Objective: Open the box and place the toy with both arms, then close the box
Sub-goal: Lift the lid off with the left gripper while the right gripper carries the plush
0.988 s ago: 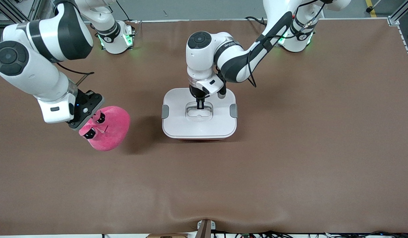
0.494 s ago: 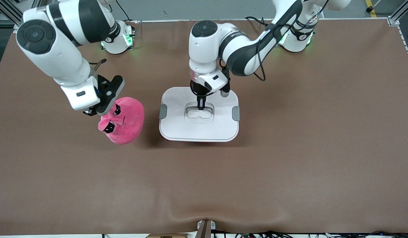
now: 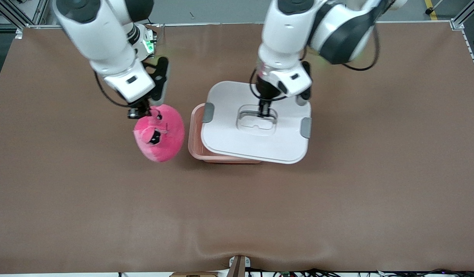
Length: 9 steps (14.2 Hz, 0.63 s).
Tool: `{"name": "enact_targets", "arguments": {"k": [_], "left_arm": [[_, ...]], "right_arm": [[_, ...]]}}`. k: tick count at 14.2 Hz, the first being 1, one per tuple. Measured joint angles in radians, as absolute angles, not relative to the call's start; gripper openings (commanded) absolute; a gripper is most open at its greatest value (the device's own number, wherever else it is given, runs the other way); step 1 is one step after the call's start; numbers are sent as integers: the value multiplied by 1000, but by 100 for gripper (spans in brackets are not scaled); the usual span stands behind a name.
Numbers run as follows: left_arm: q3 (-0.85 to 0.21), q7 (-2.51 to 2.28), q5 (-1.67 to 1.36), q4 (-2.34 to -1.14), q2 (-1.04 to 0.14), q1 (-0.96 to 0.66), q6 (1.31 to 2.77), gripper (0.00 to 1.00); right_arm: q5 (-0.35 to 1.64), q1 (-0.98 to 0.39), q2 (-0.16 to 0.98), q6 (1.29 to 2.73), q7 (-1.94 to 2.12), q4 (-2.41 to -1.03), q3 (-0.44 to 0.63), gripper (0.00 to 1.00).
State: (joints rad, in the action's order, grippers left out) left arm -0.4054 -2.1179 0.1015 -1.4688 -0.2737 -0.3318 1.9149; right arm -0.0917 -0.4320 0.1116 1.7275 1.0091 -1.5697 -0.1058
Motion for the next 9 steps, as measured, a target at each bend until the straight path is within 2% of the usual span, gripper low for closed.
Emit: {"name": "enact_targets", "arguments": {"k": [5, 9], "left_arm": [[-403, -1746, 4, -1458, -248, -153, 1808, 0], [-403, -1498, -48, -1449, -244, -42, 1724, 0]], "right_arm": [[-193, -556, 112, 1731, 1009, -1566, -106, 0], [-215, -575, 117, 1747, 1011, -1566, -105, 0]]}}
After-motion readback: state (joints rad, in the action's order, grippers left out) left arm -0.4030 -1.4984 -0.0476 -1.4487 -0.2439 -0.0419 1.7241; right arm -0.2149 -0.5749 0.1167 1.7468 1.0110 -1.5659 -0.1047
